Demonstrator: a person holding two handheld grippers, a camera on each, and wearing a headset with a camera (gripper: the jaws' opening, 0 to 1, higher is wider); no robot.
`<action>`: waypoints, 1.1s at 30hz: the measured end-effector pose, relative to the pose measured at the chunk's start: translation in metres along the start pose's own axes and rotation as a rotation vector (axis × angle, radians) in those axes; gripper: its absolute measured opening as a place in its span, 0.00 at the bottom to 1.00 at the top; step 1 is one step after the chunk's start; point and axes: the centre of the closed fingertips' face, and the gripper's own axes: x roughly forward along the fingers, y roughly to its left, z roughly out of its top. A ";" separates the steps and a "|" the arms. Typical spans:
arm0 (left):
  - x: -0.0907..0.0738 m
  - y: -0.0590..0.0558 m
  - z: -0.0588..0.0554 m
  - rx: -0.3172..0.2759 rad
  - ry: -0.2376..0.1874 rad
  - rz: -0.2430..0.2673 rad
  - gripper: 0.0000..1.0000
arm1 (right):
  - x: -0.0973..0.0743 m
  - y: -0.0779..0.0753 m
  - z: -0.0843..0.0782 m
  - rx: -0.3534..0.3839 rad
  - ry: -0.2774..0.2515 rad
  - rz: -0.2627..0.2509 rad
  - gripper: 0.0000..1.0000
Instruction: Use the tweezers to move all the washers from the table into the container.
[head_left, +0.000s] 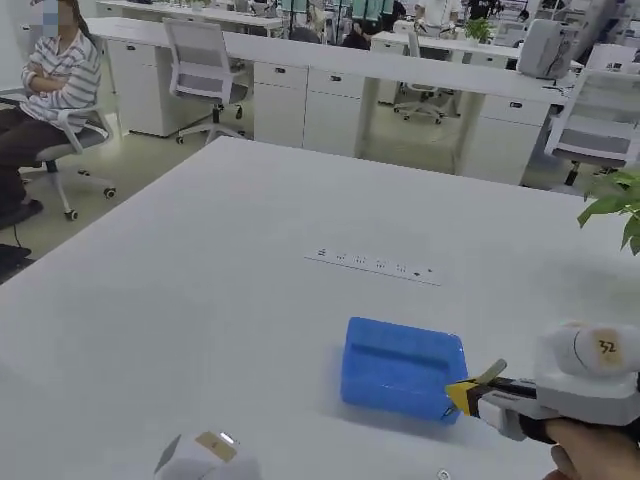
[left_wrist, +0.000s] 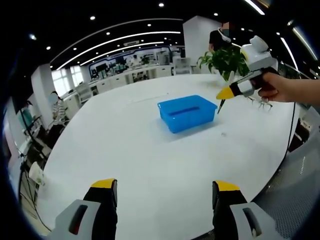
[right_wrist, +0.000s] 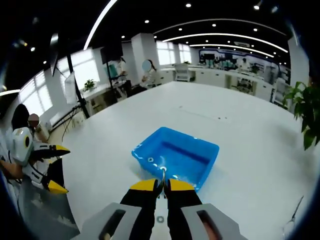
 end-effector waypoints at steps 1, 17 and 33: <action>0.000 0.000 0.000 0.000 0.001 0.000 0.79 | 0.001 0.000 -0.003 0.003 0.005 0.001 0.04; 0.000 0.000 -0.002 -0.003 0.012 0.002 0.79 | 0.004 0.000 -0.040 0.053 0.110 0.018 0.04; 0.000 -0.001 -0.003 0.000 0.016 -0.002 0.79 | 0.013 -0.005 -0.058 -0.020 0.143 -0.028 0.04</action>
